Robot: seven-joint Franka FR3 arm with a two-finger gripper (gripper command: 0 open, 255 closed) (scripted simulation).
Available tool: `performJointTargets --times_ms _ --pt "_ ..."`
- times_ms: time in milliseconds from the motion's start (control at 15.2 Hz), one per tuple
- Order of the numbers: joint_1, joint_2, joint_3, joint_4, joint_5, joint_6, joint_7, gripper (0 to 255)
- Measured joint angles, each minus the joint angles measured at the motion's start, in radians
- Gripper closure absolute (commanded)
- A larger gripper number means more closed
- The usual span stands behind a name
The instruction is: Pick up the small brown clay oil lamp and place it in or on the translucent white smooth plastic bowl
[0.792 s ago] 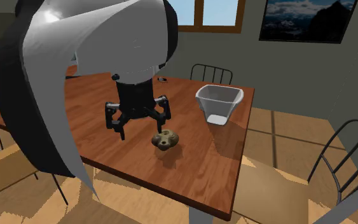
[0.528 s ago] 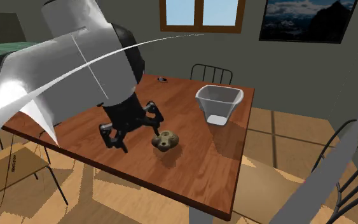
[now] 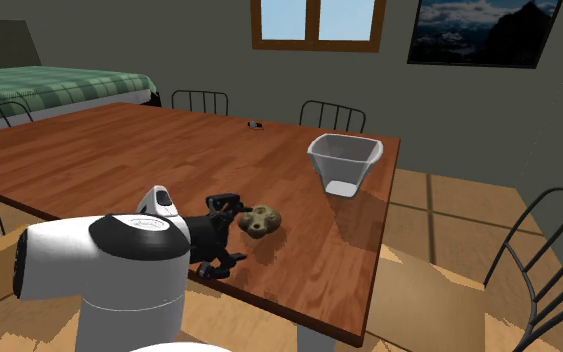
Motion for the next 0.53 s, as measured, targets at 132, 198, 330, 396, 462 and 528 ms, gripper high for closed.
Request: performJointTargets --times_ms 132,198,330,396,462,528 --pt "-0.023 0.01 -0.011 -0.018 -0.053 0.04 0.011 0" --pt "-0.035 0.018 -0.019 -0.022 -0.074 0.057 0.017 0" --pt "-0.054 0.033 -0.029 -0.02 -0.104 0.082 0.028 0" --pt "-0.063 0.038 -0.035 -0.019 -0.119 0.097 0.034 0" --pt "-0.066 0.039 -0.037 -0.02 -0.126 0.104 0.039 0" --pt "-0.069 0.04 -0.038 -0.019 -0.13 0.107 0.039 0"
